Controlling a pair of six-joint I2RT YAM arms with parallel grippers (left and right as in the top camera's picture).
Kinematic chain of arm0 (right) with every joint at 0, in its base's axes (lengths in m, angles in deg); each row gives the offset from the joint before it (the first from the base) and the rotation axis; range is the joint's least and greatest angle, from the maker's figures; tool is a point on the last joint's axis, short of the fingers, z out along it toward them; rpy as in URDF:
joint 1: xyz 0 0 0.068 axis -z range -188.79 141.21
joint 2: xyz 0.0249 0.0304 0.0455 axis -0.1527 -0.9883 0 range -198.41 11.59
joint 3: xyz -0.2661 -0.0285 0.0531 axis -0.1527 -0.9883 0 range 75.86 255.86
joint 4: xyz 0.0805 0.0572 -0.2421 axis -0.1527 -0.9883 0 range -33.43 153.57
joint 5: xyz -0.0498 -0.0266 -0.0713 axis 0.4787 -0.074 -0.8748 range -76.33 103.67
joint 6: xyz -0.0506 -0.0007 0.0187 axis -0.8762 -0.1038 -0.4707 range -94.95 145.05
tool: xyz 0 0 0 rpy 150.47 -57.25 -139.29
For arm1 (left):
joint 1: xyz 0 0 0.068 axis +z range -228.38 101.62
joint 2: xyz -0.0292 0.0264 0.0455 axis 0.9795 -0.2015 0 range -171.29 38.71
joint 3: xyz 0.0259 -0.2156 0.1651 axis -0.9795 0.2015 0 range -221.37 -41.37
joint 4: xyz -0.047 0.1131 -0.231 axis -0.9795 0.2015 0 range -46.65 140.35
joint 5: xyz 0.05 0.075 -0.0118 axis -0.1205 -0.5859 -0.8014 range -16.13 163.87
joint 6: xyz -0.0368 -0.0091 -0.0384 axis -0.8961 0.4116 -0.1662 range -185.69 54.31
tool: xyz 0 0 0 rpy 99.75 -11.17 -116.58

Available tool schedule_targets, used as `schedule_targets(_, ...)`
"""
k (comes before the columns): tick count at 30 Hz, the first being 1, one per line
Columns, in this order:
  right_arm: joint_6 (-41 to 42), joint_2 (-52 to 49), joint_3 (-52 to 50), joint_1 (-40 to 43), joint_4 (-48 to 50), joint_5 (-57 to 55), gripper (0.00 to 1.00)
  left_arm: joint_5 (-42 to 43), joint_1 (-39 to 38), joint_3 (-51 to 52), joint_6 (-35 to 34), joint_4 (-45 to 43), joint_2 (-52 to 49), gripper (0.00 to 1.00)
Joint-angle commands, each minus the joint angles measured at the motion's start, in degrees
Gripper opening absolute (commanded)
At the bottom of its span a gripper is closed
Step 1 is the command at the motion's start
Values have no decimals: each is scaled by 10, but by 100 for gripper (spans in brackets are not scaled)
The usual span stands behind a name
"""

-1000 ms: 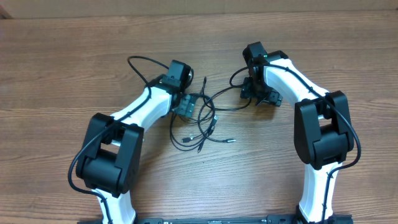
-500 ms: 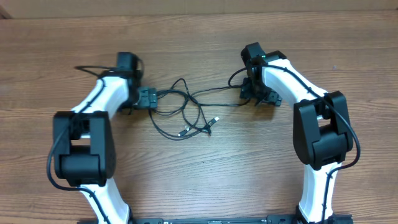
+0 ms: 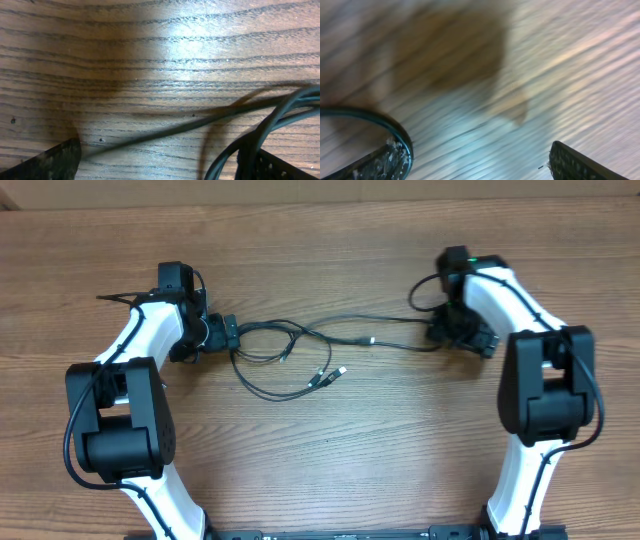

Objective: Untangle cables

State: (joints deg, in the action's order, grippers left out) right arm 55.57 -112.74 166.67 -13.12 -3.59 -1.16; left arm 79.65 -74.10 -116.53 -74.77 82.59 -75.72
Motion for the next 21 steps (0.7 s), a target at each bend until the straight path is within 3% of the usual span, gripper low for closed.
schedule_targets(1,-1,-75,-50,51,-7,-48,92,17,8,15,-15,5,-24,100)
schedule_targets(8,-1,-75,-50,104,-19,-32,97,18,2,15,-15,-2,-24,100)
schedule_targets(17,-1,-75,-50,106,-17,-31,100,48,-21,15,4,-13,-24,99)
schedule_targets(21,-5,-75,-50,106,-15,-57,100,-8,-36,15,14,-8,-24,99)
